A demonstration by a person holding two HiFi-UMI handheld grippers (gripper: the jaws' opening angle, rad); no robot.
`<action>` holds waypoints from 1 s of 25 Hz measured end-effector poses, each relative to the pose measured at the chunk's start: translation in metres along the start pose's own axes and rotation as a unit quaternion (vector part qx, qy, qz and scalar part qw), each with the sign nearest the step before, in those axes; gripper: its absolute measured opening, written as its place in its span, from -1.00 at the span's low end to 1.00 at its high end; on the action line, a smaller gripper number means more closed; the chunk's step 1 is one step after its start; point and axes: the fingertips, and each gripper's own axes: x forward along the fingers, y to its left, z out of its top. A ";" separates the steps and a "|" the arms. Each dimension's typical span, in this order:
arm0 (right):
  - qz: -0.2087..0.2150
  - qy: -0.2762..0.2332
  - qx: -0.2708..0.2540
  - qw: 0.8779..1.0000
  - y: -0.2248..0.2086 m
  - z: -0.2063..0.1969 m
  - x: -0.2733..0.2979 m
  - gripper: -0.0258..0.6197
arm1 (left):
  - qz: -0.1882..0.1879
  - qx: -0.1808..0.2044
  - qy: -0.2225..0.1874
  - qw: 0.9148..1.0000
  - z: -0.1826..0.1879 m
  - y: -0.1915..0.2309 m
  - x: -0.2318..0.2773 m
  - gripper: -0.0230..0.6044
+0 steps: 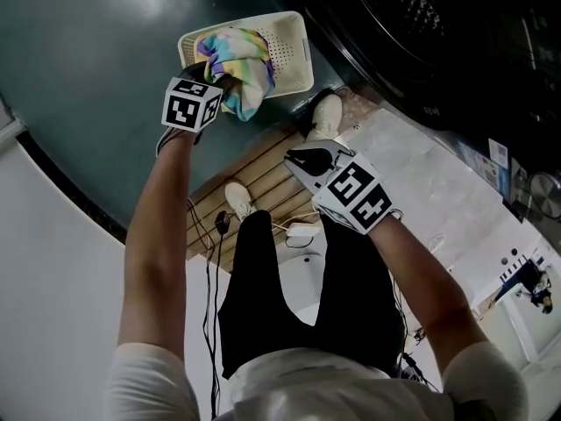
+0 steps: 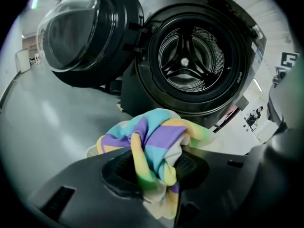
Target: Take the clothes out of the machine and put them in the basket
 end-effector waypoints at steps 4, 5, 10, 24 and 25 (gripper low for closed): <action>0.000 0.005 -0.001 1.000 -0.015 -0.003 0.000 -0.83 | 0.003 -0.017 0.030 0.999 -0.016 0.017 0.032 -0.38; 0.002 0.006 -0.002 1.000 -0.016 -0.004 0.001 -0.83 | 0.005 -0.022 0.039 0.999 -0.022 0.020 0.039 -0.32; 0.004 0.004 -0.010 1.000 -0.026 0.000 0.000 -0.83 | 0.035 -0.035 0.060 0.997 -0.035 0.034 0.052 -0.11; -0.026 -0.035 -0.028 0.999 0.020 0.034 -0.037 -0.83 | 0.019 -0.045 -0.007 0.999 -0.001 -0.019 -0.064 -0.16; -0.030 -0.041 -0.031 0.998 0.027 0.038 -0.042 -0.83 | 0.016 -0.043 -0.017 0.999 0.006 -0.025 -0.078 -0.17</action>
